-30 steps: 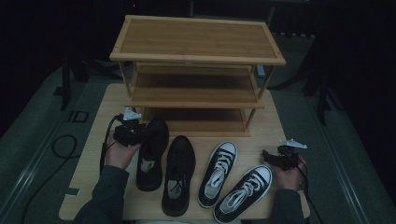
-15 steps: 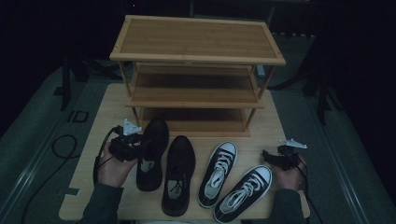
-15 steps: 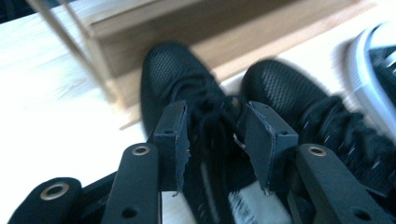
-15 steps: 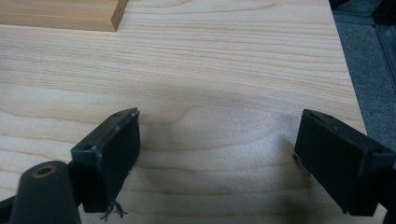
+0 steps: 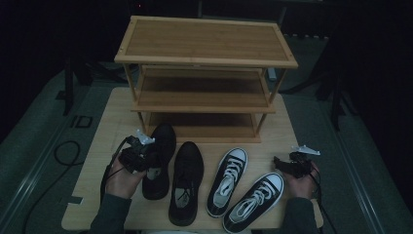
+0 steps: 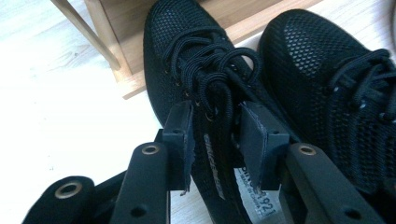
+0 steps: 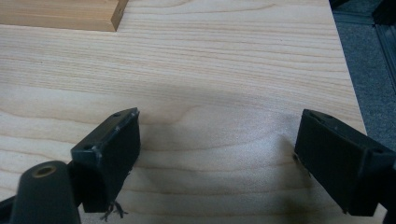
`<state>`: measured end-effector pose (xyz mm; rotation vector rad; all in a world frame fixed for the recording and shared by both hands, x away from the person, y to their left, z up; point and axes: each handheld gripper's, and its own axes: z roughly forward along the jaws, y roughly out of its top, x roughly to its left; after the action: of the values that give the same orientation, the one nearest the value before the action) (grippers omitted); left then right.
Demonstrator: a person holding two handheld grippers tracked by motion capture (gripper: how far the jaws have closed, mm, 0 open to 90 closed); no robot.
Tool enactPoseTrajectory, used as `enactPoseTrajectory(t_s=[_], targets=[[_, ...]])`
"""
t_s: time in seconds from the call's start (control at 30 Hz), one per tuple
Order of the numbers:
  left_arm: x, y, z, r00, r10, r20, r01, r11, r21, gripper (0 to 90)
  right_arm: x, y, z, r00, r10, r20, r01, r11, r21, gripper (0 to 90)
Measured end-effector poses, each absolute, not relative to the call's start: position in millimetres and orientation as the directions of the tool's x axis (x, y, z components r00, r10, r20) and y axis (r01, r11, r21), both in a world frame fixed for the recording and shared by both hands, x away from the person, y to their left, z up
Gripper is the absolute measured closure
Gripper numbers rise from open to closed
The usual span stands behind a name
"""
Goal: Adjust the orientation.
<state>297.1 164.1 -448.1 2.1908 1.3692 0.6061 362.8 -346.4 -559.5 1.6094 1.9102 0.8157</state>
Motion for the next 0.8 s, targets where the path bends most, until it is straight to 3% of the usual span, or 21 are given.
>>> enactPoseTrajectory(t_s=[0.3,0.8], targets=[[305.7,160.1,-456.6,0.400,0.909,0.118,0.707,-0.388,0.592,67.3,362.8,-346.4,-559.5,-0.169,0.986,-0.002,0.680,0.118,0.723,14.1],[308.8,172.2,-475.2,0.399,0.916,0.023,0.710,-0.325,0.624,67.5,362.8,-346.3,-559.5,-0.169,0.986,-0.001,0.680,0.117,0.724,14.1]])
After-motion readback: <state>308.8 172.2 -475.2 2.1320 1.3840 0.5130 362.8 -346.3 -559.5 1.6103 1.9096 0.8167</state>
